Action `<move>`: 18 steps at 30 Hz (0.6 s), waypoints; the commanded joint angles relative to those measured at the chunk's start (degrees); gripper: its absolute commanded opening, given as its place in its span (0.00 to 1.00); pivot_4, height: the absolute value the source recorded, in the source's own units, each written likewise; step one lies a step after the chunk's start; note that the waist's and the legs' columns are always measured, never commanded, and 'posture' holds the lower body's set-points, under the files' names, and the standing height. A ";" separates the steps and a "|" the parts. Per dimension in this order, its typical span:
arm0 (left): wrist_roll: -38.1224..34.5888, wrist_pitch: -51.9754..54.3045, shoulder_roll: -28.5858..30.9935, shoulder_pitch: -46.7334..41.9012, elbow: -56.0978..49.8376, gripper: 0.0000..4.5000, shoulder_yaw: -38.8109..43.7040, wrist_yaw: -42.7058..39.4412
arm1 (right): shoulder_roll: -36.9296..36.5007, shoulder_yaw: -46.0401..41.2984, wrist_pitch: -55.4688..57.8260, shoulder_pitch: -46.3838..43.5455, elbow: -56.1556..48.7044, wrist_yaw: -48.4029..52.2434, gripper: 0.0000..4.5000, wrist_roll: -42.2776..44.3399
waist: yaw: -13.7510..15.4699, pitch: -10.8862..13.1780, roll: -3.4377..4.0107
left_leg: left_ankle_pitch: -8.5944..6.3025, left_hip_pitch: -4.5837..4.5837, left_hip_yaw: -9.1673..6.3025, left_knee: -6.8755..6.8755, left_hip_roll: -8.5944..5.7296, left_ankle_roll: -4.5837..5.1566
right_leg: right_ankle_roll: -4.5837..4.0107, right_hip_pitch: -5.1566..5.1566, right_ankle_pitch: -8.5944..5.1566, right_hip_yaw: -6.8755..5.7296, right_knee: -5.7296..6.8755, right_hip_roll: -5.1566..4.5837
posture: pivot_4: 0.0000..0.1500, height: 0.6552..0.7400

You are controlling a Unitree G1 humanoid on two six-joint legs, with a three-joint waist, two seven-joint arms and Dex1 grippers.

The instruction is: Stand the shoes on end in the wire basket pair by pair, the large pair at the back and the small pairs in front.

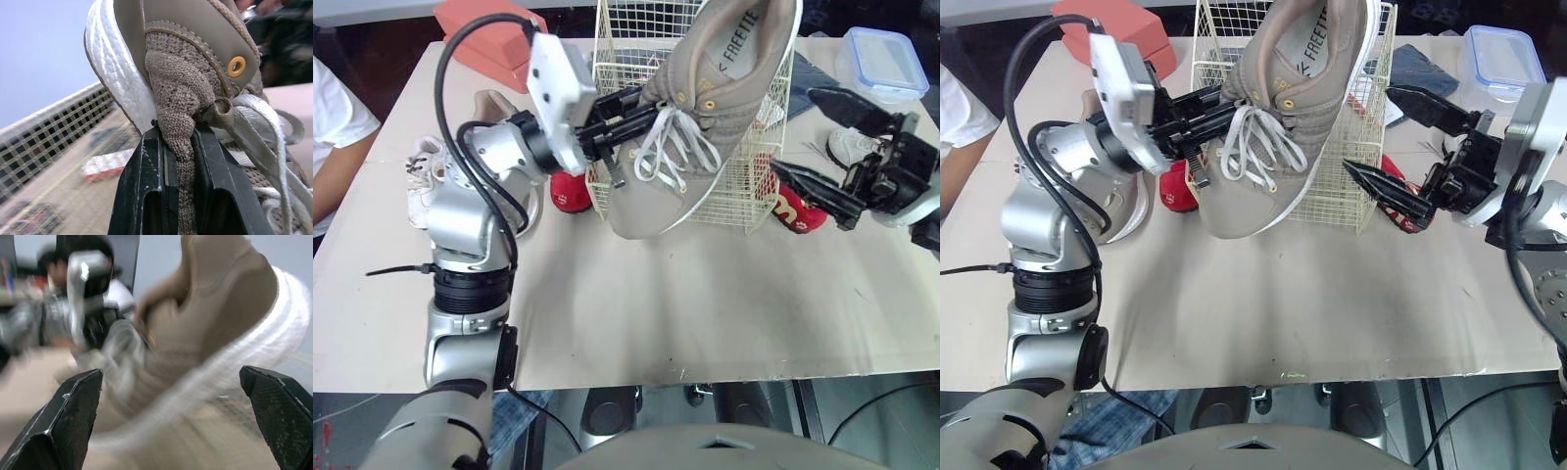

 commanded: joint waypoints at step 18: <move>9.07 -15.80 -9.03 2.54 2.09 0.03 -5.54 8.80 | 14.85 2.51 12.75 -14.17 2.56 -21.34 0.22 -3.79 | 0.14 -0.04 -0.02 | -0.01 -0.07 -0.03 -0.01 -0.02 0.03 | 0.02 0.00 0.01 -0.10 -0.03 -0.02 | 1.00 0.36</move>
